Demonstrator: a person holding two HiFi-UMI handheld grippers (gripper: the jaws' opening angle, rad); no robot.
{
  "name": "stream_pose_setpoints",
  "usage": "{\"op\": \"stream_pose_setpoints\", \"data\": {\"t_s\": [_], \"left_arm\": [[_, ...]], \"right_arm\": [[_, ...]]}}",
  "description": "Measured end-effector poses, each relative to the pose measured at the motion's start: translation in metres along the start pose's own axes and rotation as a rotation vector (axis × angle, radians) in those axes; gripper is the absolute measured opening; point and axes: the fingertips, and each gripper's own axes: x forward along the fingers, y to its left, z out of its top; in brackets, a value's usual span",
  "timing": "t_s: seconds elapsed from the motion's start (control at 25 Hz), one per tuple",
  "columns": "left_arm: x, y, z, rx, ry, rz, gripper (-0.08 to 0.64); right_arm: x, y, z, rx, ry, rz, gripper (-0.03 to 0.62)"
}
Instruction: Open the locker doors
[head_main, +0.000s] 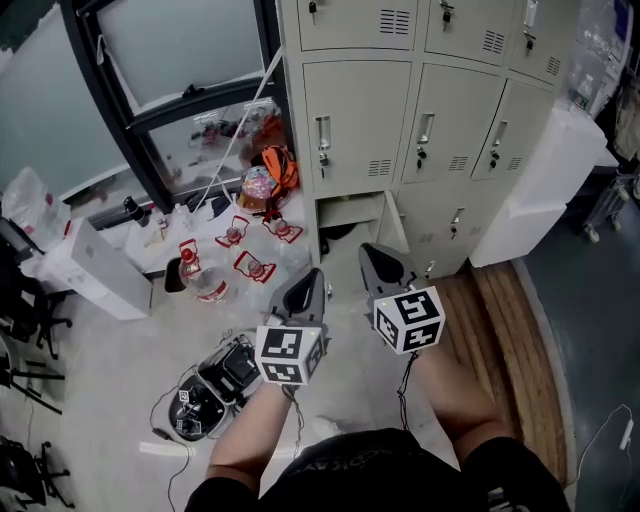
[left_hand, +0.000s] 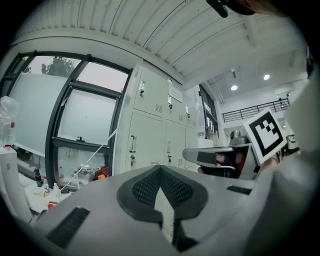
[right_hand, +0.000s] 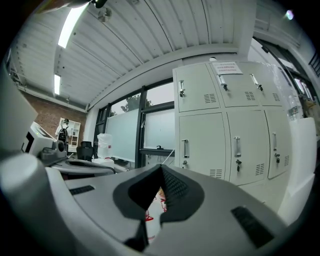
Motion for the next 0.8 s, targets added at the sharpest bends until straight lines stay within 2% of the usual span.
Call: {"op": "stream_pose_setpoints", "data": {"t_s": [0.2,0.56,0.8], "left_arm": [[0.0,0.017,0.01,0.007,-0.008,-0.021,-0.002],[0.007,0.034,0.008,-0.019,-0.001,-0.017,-0.002],[0.031,0.046,0.011,-0.013,-0.009,-0.006,-0.002]], "right_arm": [[0.023,0.003,0.014,0.004,-0.017,-0.015,0.0],[0.057,0.007,0.02,0.0,-0.011,0.009,0.0],[0.093,-0.004,0.023,-0.008,-0.017,0.041,0.0]]}}
